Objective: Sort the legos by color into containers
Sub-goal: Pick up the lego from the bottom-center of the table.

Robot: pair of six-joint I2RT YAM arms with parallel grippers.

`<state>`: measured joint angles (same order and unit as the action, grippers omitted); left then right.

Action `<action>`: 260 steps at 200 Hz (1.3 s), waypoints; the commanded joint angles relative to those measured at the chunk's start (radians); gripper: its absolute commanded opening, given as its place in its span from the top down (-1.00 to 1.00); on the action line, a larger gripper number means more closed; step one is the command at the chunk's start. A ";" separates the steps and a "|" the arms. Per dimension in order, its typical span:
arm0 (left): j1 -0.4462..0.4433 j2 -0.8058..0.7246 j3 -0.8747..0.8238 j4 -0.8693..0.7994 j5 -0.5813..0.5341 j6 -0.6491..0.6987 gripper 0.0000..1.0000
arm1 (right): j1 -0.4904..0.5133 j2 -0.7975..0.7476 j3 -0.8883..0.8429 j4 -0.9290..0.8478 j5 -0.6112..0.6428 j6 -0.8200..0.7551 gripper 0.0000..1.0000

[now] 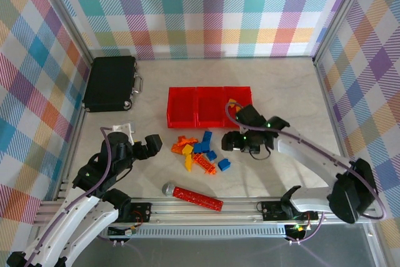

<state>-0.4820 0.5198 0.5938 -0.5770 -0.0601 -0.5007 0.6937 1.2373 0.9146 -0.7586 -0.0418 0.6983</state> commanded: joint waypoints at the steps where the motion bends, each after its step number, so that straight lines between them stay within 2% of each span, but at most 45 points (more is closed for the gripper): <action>1: -0.010 -0.013 0.009 0.006 0.032 0.030 -0.99 | 0.059 -0.100 -0.091 0.047 0.065 0.321 -0.58; 22: -0.010 -0.034 0.005 0.006 0.036 0.031 -0.99 | 0.156 -0.150 -0.149 0.037 0.172 0.534 -0.59; 50: -0.010 -0.060 0.002 0.007 0.054 0.030 -0.99 | 0.276 -0.143 -0.167 0.014 0.298 0.763 -0.63; 97: -0.010 -0.065 0.006 0.010 0.092 0.032 -0.99 | 0.358 -0.038 -0.121 0.008 0.395 0.960 -0.66; 144: -0.010 -0.083 -0.019 0.037 0.123 0.026 -0.99 | 0.389 0.086 -0.077 0.063 0.425 1.024 -0.56; 197: -0.010 -0.086 -0.017 0.035 0.129 0.025 -0.99 | 0.394 0.233 0.000 0.050 0.396 1.060 -0.59; 260: -0.010 -0.086 -0.019 0.034 0.122 0.026 -0.99 | 0.396 0.294 0.014 0.057 0.395 1.095 -0.53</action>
<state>-0.4824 0.4473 0.5793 -0.5701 0.0555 -0.4812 1.0817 1.5097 0.9176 -0.6888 0.3515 1.7561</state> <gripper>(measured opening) 0.996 0.779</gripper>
